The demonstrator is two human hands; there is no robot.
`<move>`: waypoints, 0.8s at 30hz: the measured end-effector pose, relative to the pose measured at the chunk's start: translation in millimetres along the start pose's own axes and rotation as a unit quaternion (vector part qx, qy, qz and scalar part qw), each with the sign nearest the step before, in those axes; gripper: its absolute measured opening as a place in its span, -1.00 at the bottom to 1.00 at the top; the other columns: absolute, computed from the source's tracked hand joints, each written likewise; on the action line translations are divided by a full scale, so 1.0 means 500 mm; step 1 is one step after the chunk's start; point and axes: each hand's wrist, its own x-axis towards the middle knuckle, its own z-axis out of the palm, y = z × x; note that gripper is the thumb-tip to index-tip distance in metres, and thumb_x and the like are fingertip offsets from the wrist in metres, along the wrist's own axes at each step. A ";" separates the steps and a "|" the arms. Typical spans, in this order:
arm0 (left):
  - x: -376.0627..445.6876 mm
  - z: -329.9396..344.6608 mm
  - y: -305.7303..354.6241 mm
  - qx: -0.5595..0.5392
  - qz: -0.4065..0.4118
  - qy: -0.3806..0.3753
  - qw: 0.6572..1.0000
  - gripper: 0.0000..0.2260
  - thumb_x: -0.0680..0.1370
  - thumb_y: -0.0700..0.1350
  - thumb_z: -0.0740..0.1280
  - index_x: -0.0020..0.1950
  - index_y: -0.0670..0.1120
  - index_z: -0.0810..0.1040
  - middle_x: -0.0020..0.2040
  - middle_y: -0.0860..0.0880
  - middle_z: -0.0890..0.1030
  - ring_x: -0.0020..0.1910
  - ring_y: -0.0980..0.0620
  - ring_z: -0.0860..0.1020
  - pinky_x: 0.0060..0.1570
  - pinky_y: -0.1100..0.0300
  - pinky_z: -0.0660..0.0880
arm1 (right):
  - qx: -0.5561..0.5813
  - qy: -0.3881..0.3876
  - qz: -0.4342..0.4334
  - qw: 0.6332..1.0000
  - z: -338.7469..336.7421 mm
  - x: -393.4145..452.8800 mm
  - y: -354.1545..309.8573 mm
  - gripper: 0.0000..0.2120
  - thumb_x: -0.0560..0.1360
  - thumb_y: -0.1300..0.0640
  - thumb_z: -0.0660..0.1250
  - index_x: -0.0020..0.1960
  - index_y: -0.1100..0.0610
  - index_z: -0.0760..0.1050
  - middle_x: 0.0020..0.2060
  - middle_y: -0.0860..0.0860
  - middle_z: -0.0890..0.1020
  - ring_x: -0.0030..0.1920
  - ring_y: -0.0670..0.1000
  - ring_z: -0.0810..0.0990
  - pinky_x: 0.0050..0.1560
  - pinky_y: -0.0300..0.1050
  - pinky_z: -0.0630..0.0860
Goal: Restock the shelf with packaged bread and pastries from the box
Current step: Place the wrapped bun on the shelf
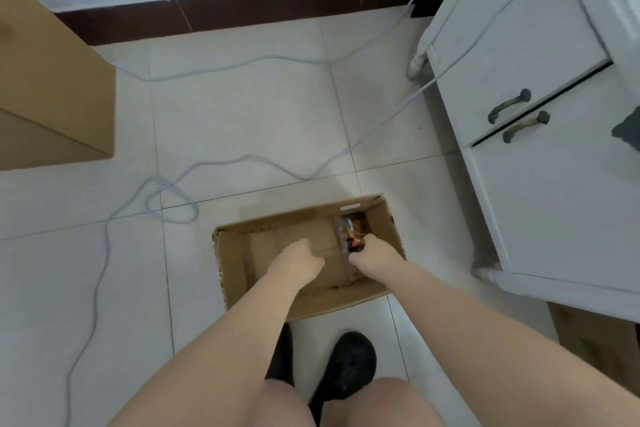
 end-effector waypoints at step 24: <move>0.424 0.232 -0.120 -0.175 -0.012 0.032 0.984 -0.44 0.37 0.05 0.49 0.31 0.01 0.40 0.17 -0.02 0.52 0.15 -0.04 0.53 0.09 0.13 0.48 | 0.113 0.006 0.052 0.992 0.176 0.439 0.042 -0.51 0.52 0.13 0.22 0.43 0.08 0.23 0.07 0.11 0.57 0.00 0.10 0.58 -0.09 -0.06 0.56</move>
